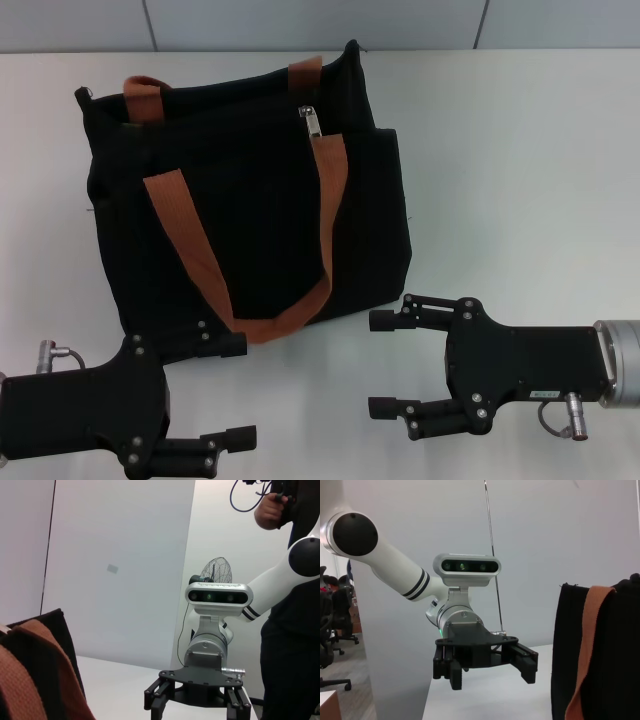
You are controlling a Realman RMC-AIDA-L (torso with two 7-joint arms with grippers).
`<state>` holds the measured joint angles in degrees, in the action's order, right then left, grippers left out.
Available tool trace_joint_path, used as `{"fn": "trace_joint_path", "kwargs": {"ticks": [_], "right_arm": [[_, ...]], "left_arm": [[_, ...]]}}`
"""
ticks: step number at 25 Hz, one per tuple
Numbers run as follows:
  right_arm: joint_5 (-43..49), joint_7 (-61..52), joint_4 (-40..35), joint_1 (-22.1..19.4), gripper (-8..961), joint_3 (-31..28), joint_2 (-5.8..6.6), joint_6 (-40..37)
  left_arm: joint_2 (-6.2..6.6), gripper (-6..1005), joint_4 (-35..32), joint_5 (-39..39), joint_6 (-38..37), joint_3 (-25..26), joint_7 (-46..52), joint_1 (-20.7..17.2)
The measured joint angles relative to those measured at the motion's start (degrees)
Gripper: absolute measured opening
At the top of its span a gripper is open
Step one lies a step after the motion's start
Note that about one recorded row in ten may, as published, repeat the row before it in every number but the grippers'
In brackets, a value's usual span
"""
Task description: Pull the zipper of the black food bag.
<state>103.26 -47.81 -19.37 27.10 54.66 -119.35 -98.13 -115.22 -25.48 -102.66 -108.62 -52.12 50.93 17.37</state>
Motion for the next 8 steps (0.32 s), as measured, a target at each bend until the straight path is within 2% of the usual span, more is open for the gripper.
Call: {"fn": "trace_joint_path", "kwargs": {"ticks": [8], "right_arm": [[0.0,0.0,0.06,0.12,817,0.0,0.0,0.03]], "left_arm": [[-0.06,830,0.0,0.0,0.0,0.0,-0.11,0.03]]}}
